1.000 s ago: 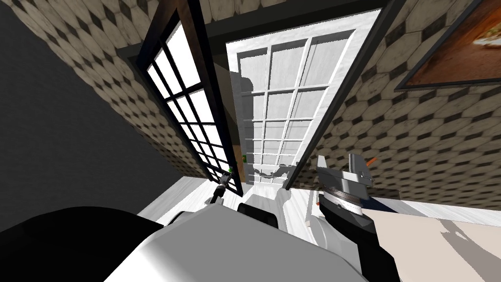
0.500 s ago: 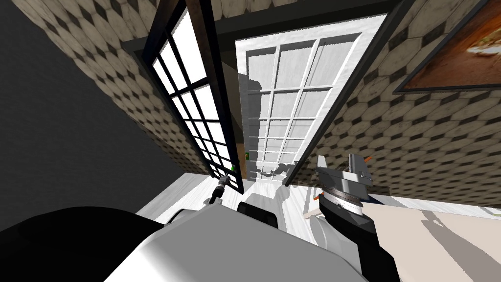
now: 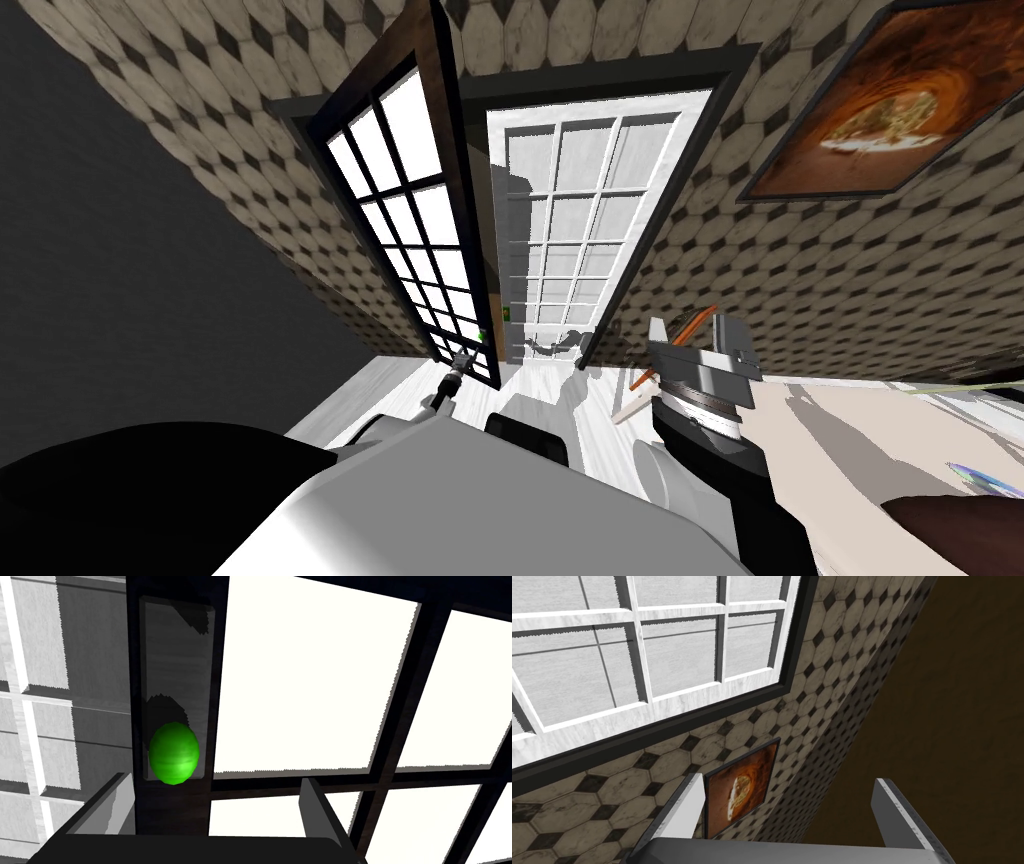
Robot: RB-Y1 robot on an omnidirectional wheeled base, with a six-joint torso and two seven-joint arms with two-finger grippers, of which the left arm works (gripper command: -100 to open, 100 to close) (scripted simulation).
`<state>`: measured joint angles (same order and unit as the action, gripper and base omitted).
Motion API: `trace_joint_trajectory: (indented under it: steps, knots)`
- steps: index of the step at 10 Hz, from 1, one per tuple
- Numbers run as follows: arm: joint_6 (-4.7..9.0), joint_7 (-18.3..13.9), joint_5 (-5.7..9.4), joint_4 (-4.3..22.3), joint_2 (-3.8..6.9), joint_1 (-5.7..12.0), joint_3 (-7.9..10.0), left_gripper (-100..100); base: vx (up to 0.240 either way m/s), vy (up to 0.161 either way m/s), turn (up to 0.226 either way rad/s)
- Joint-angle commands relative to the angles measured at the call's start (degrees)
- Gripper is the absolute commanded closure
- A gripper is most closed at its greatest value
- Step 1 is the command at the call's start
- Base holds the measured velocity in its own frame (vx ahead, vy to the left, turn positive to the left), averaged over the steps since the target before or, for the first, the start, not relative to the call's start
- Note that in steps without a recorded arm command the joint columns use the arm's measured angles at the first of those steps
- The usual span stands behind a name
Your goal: Pull the door open
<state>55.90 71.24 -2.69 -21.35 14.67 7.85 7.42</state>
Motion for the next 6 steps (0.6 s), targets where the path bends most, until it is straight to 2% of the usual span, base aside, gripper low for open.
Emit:
trace_joint_trajectory:
  steps: [1, 2, 3, 4, 5, 6]
  knots:
    - [-0.52, -0.1, -0.52, -2.2, 0.09, -0.82, -0.60, -100, -0.098, 0.037, -0.057]
    - [0.32, -0.3, -1.80, -2.8, 0.68, -0.31, -2.07, -100, -0.124, 0.042, -0.142]
    - [0.32, -0.3, -1.80, -0.8, 0.68, -0.31, -2.07, -100, -0.121, 0.048, -0.077]
    - [0.32, -0.3, -1.80, -2.8, 0.68, -0.31, -2.07, -100, -0.066, 0.032, 0.027]
    - [1.00, -0.4, -2.84, -3.4, 1.16, 0.12, -3.27, -100, -0.131, 0.029, -0.101]
    - [1.00, -0.4, -2.84, -4.5, 1.16, 0.12, -3.27, -100, -0.138, 0.039, -0.069]
